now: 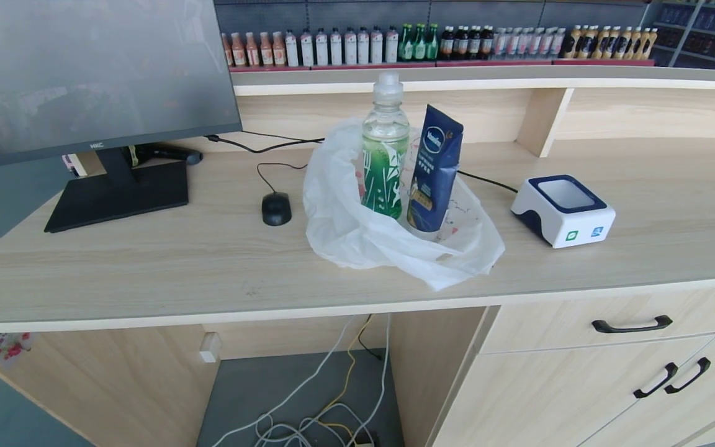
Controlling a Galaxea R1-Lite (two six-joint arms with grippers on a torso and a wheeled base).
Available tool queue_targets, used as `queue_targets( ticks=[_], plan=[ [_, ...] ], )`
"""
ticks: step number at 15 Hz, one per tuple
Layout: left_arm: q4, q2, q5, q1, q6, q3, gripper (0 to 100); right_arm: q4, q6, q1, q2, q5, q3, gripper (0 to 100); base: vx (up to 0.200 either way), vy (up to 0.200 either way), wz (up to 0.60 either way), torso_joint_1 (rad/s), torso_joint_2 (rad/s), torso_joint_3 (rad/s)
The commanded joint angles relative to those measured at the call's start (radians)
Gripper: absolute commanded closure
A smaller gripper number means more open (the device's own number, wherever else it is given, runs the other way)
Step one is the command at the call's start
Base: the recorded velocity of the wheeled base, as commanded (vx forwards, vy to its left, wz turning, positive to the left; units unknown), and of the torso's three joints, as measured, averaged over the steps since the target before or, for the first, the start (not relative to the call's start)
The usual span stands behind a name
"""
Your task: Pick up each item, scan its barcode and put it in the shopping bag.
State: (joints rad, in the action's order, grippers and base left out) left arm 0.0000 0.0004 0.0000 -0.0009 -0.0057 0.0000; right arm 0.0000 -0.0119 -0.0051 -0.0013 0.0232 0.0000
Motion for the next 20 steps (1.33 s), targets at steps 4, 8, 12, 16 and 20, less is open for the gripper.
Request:
queue_targets(
  ticks=[4,8,12,16,20],
  plan=[
    [0.0,0.0,0.0,-0.001,-0.002,0.0,0,0.0,0.003,0.001,0.001,0.0,0.0,0,0.0,-0.2,0.0,0.005,0.0,0.0],
    [0.0,0.0,0.0,0.001,-0.003,0.0,0,0.0,0.003,0.001,0.001,0.0,0.0,0,0.0,-0.2,0.0,0.004,0.0,0.004],
    [0.0,0.0,0.0,0.001,-0.003,0.0,0,0.0,0.0,-0.001,0.001,0.0,0.0,0,0.0,-0.2,0.0,-0.002,0.0,0.004],
    [0.0,0.0,0.0,0.001,-0.003,0.0,0,0.0,0.003,0.001,0.001,0.0,0.0,0,0.0,-0.2,0.0,0.004,0.0,0.0],
    [0.0,0.0,0.0,-0.001,-0.003,0.0,0,0.0,0.006,-0.001,0.001,0.0,0.0,0,0.0,-0.2,0.0,0.002,0.0,0.004]
  ],
)
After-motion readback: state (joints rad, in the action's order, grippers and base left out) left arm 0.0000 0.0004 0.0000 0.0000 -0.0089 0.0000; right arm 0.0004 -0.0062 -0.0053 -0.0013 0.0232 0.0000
